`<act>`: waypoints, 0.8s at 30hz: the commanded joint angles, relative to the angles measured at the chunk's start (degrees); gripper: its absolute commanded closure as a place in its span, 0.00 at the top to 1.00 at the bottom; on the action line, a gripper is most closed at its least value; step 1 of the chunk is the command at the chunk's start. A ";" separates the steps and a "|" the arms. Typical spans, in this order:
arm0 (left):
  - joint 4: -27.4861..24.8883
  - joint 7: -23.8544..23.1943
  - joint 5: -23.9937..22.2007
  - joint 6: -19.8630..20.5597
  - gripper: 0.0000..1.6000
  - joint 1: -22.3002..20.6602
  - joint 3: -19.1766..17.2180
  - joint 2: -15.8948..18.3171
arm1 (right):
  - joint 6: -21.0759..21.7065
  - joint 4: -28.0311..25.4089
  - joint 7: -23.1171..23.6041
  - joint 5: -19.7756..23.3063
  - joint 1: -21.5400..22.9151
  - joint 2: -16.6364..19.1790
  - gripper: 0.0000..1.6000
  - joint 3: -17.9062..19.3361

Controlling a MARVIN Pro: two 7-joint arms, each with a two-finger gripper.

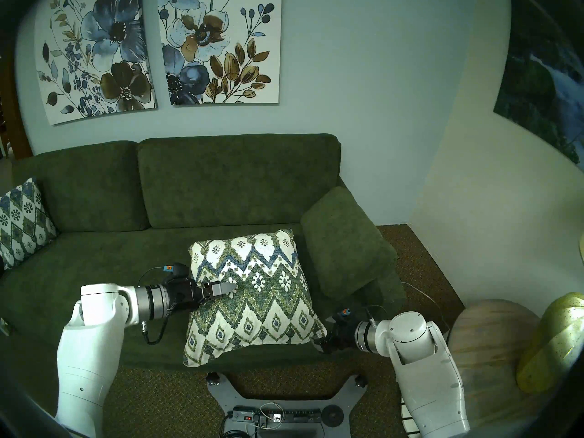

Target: Fix throw pillow on sofa

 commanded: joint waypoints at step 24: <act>2.95 -1.29 -0.85 -0.02 1.00 -2.99 -0.23 0.56 | -1.19 10.12 -6.20 -2.00 5.11 -5.14 0.54 -3.27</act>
